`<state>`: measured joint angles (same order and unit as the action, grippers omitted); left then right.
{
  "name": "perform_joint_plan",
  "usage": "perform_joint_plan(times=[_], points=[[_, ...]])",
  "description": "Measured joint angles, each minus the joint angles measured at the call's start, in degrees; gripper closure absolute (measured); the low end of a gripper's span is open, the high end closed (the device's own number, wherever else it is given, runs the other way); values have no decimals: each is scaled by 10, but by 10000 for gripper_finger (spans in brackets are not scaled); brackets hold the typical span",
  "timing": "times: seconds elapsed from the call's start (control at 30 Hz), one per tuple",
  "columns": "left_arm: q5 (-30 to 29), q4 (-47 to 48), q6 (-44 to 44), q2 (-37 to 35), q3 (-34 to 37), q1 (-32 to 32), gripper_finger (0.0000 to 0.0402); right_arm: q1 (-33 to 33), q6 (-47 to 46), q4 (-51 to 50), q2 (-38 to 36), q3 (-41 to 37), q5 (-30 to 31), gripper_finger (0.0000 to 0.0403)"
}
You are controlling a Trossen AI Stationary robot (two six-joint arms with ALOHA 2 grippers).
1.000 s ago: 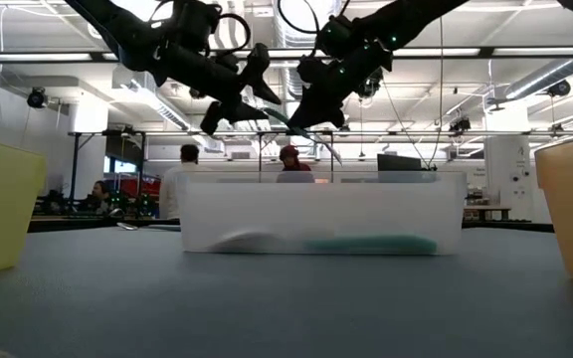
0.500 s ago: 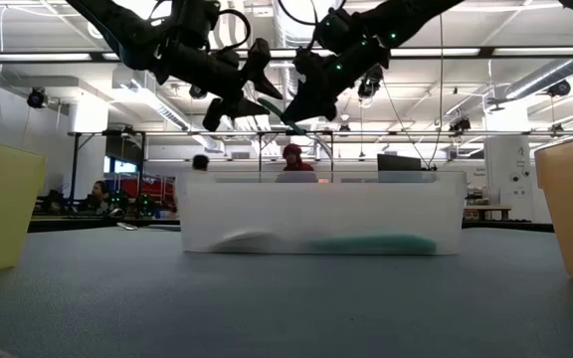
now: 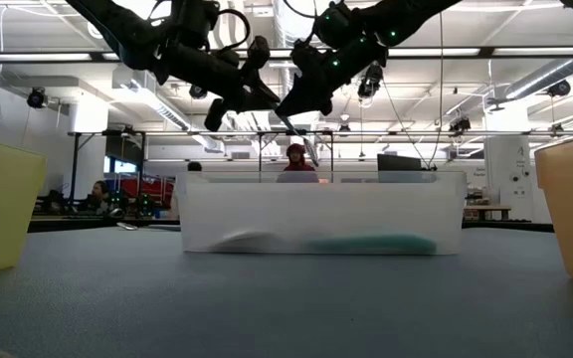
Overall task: Sort silverware by color (type)
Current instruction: Put the green spoon into the transparent bin
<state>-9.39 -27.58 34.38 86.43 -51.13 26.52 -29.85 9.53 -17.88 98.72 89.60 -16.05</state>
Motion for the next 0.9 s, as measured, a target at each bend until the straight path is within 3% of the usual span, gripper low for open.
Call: perform_joint_plan(times=[0.2, 0.4, 0.6, 0.9], points=[[29, 8, 8, 1, 2, 4, 366, 0, -15, -11, -2, 0, -5, 279], [41, 7, 24, 1, 2, 4, 367, -6, -10, -85, -20, 4, -5, 208], [109, 12, 65, 1, 2, -8, 367, -27, 14, -184, -68, 22, -4, 200], [231, 26, 107, 0, 2, -68, 368, -56, 16, -225, -129, 22, -3, 217]])
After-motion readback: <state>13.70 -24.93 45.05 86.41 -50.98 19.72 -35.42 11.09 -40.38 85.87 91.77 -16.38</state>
